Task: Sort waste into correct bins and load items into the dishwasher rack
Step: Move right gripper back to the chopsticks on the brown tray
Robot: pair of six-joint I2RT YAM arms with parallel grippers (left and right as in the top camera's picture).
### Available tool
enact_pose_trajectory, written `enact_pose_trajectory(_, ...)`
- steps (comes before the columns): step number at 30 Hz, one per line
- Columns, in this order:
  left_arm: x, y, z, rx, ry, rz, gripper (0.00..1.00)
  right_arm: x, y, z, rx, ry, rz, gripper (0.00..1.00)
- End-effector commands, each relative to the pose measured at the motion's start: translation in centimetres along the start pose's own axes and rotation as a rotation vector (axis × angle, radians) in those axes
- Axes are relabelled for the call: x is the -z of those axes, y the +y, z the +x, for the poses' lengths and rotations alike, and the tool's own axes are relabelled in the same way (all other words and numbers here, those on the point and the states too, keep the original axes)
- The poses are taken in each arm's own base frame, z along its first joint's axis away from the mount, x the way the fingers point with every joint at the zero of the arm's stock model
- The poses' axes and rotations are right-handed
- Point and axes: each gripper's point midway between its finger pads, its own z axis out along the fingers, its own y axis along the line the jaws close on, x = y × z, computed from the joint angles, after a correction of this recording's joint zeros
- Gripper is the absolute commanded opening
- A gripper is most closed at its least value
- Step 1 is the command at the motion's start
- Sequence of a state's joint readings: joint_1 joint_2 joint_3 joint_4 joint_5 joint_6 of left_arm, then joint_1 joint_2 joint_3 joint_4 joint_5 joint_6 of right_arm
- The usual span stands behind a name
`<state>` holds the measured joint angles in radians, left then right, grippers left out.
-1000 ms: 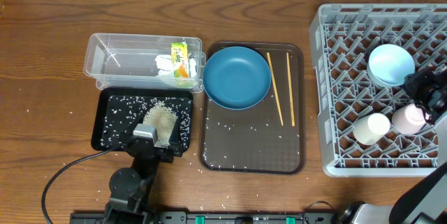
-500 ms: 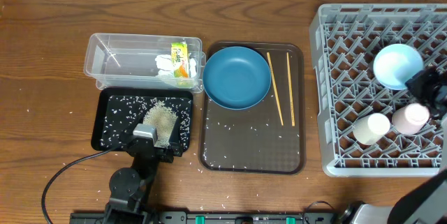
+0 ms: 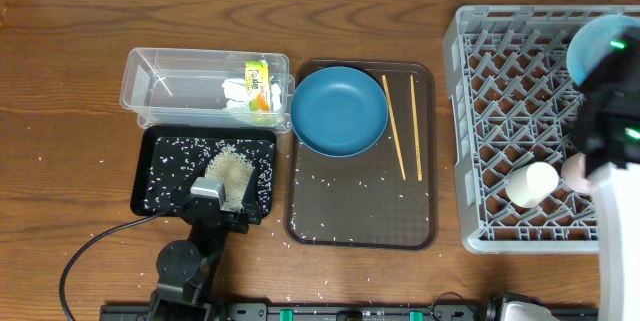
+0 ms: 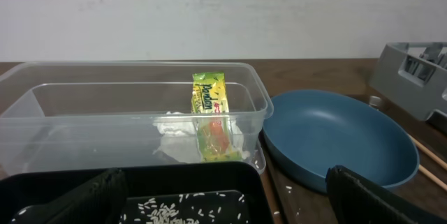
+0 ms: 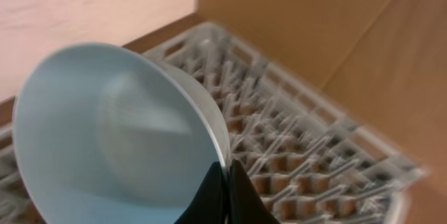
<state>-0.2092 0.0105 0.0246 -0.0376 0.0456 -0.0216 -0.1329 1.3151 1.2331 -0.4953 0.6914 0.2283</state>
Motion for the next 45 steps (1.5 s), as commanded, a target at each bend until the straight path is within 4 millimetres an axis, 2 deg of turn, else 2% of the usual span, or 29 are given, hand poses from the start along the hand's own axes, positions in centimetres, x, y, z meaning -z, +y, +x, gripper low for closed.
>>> enact_pose_trajectory(1,-0.1,0.5,1.5,-0.013,0.042,-0.023,0.93,1.0,-2.1,-1.4,0.224,-0.093,0.362,0.01)
enact_pose_trajectory(5,-0.1,0.5,1.5,-0.013,0.042,-0.023,0.93,-0.3,0.4,-1.1,0.429,-0.099,0.508,0.01)
enact_pose_trajectory(10,-0.1,0.5,1.5,-0.013,0.042,-0.023,0.93,-3.7,3.2,1.9,0.639,-0.027,0.557,0.01)
enact_pose_trajectory(14,-0.1,0.5,1.5,-0.013,0.042,-0.023,0.93,-5.4,4.7,4.3,0.717,0.009,0.555,0.01)
enact_pose_trajectory(18,-0.1,0.5,1.5,-0.013,0.043,-0.023,0.94,-6.7,5.5,5.8,0.795,0.041,0.558,0.01)
enact_pose_trajectory(24,-0.1,0.5,1.5,-0.013,0.042,-0.023,0.93,-7.0,7.7,7.6,0.854,0.042,0.508,0.01)
enact_pose_trajectory(25,-0.1,0.5,1.5,-0.013,0.042,-0.023,0.93,-7.1,8.3,8.0,0.875,0.045,0.483,0.02)
enact_pose_trajectory(28,-0.1,0.5,1.5,-0.013,0.042,-0.023,0.93,-6.9,9.9,9.1,0.928,0.051,0.404,0.25)
enact_pose_trajectory(29,-0.1,0.5,1.5,-0.013,0.042,-0.023,0.93,-6.7,10.4,9.4,0.941,0.051,0.385,0.30)
enact_pose_trajectory(31,-0.1,0.5,1.5,-0.013,0.042,-0.023,0.94,-6.2,11.3,9.5,0.951,0.038,0.363,0.47)
enact_pose_trajectory(34,-0.1,0.5,1.5,-0.013,0.042,-0.023,0.93,-4.9,13.1,9.6,0.955,0.006,0.302,0.52)
enact_pose_trajectory(38,-0.1,0.5,1.5,-0.013,0.042,-0.023,0.94,-1.8,16.0,9.0,0.917,-0.054,0.132,0.57)
enact_pose_trajectory(42,-0.1,0.5,1.5,-0.013,0.042,-0.023,0.94,3.3,19.6,8.9,0.794,-0.063,-0.241,0.65)
enact_pose_trajectory(45,-0.1,0.5,1.5,-0.013,0.042,-0.023,0.93,9.7,22.6,10.5,0.581,0.060,-0.670,0.66)
